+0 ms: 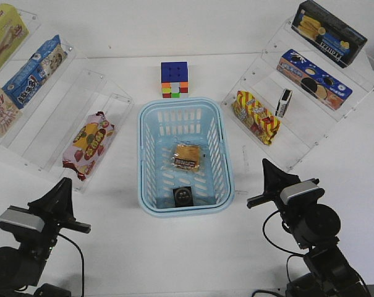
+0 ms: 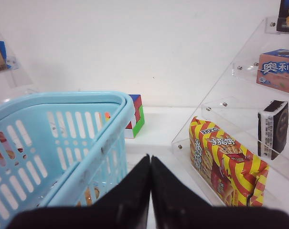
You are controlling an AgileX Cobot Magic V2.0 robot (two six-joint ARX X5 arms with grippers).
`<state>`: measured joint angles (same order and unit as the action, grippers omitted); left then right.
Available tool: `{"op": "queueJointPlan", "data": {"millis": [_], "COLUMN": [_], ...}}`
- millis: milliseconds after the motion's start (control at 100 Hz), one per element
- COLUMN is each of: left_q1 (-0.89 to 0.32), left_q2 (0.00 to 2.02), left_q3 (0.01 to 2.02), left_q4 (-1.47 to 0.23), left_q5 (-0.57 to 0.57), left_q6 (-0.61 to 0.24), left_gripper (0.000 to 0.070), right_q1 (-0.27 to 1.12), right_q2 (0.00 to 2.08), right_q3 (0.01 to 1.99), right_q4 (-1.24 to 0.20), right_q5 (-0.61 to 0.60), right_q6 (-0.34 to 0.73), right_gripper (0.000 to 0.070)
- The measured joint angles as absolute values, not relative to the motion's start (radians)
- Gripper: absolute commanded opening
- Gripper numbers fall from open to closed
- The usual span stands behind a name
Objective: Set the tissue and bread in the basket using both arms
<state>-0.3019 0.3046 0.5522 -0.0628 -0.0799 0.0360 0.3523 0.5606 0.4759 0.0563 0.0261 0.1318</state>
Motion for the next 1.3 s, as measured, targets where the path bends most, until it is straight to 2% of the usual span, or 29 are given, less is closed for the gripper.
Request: {"op": "queueJointPlan", "data": {"millis": [210, 350, 600, 740, 1300], "left_q1": [-0.130, -0.061, -0.038, -0.037, -0.037], "left_q2": [0.161, 0.066, 0.006, 0.006, 0.005], "left_q3": [0.286, 0.181, 0.078, 0.036, 0.034], "left_q4": [-0.022, -0.022, -0.011, -0.007, -0.009], "left_q5": [-0.060, -0.027, -0.017, 0.024, 0.035], "left_q6": [0.024, 0.004, 0.000, -0.003, -0.010], "left_gripper": [0.0001, 0.0001, 0.0001, 0.0001, 0.0001], "right_q1": [0.352, 0.352, 0.352, 0.352, 0.352], "right_q2": [0.561, 0.561, 0.561, 0.561, 0.561], "right_q3": [0.476, 0.476, 0.476, 0.476, 0.476], "right_q4": [0.056, 0.056, 0.057, 0.057, 0.057], "right_q5": [0.026, 0.026, 0.026, 0.026, 0.026], "right_q6": [0.132, 0.132, 0.132, 0.132, 0.132], "right_gripper": [0.0001, 0.0001, 0.0001, 0.0001, 0.0001]}}
